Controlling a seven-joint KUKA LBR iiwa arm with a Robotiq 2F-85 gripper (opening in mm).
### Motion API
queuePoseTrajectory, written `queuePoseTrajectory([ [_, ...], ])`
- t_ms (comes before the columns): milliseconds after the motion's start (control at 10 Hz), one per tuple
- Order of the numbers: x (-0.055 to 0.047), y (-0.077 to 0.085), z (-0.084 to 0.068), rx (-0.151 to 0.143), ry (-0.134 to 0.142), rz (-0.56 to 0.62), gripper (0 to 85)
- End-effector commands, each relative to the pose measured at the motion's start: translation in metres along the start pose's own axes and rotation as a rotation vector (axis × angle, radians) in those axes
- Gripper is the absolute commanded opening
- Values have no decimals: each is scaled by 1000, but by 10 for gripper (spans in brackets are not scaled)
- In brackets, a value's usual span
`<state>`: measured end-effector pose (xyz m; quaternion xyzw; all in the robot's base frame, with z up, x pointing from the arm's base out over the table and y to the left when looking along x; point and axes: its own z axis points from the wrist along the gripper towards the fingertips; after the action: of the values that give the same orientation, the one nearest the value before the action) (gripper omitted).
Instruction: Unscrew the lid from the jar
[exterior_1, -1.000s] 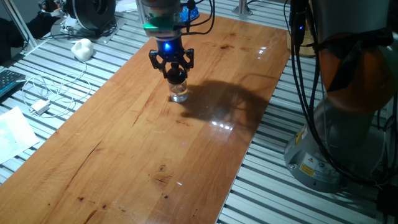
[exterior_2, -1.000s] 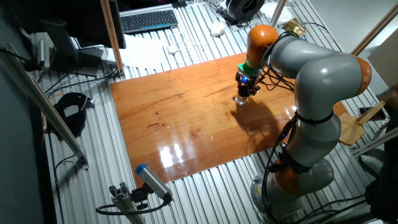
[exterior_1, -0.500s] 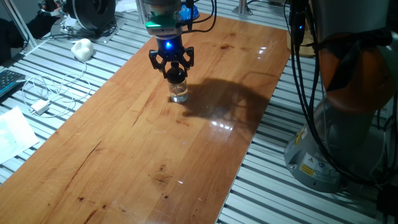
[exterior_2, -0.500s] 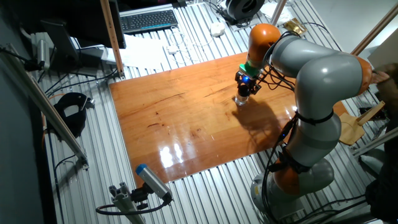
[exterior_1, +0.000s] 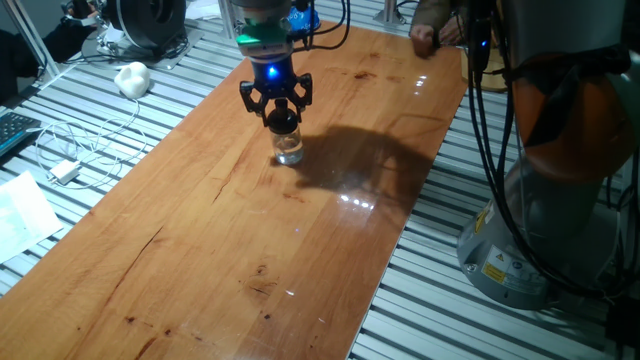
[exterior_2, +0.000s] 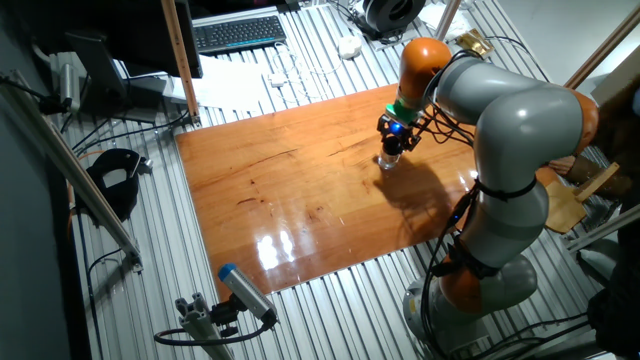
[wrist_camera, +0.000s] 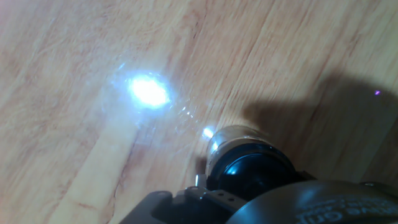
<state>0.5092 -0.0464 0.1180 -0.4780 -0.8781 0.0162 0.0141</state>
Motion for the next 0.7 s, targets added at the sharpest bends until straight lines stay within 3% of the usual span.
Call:
queuePoseTrajectory([
  [0, 0, 0, 0, 2, 1, -8, 510],
  [600, 0, -1, -1, 6, 6, -28, 510],
])
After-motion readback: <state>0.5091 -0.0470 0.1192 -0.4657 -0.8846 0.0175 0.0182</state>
